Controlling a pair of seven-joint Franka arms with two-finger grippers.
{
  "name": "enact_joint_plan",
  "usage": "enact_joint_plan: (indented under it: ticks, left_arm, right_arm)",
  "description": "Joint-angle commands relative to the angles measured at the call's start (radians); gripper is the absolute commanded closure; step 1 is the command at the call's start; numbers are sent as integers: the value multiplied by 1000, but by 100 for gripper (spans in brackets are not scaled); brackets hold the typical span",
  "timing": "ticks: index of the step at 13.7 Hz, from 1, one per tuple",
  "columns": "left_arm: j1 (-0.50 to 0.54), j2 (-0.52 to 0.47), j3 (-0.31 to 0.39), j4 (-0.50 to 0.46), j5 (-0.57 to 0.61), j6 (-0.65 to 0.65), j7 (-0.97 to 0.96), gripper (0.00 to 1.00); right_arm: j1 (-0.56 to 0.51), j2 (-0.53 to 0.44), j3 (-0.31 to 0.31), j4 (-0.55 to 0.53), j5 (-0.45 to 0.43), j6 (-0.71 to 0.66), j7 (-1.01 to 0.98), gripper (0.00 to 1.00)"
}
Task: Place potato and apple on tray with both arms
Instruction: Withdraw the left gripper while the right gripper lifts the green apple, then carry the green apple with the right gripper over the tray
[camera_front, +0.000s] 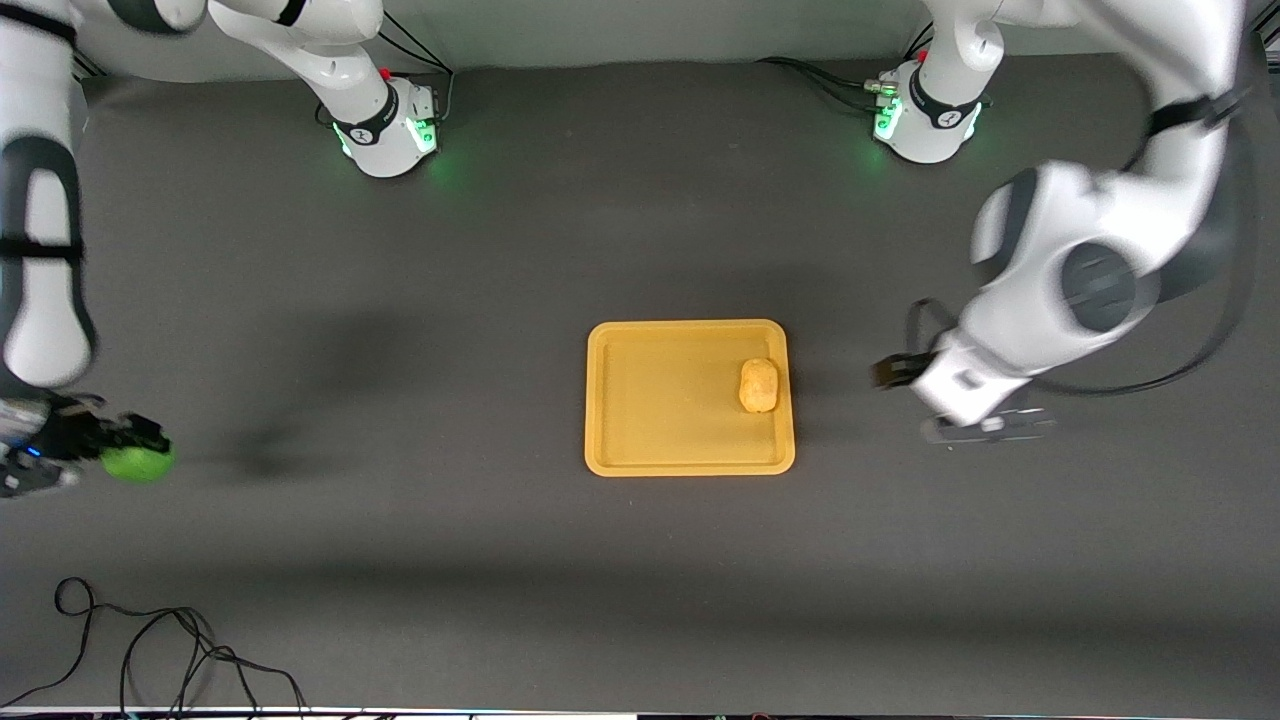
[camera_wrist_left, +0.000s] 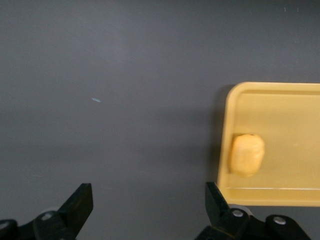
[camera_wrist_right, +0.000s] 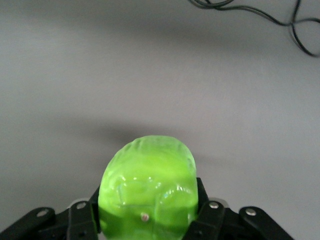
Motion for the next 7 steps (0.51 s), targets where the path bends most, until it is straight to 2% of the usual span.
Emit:
enact_joint_plan:
  ticks: [1, 4, 7]
  left_arm:
    - [97, -105, -10, -34, 19, -66, 208, 0]
    - [165, -190, -9, -58, 22, -115, 296, 0]
    - [183, -218, -7, -54, 22, -126, 298, 0]
  right_arm:
    - [68, -187, -8, -48, -95, -158, 134, 63]
    - [178, -276, -7, -48, -116, -282, 309, 63]
    - [353, -290, 1, -37, -116, -306, 518, 63]
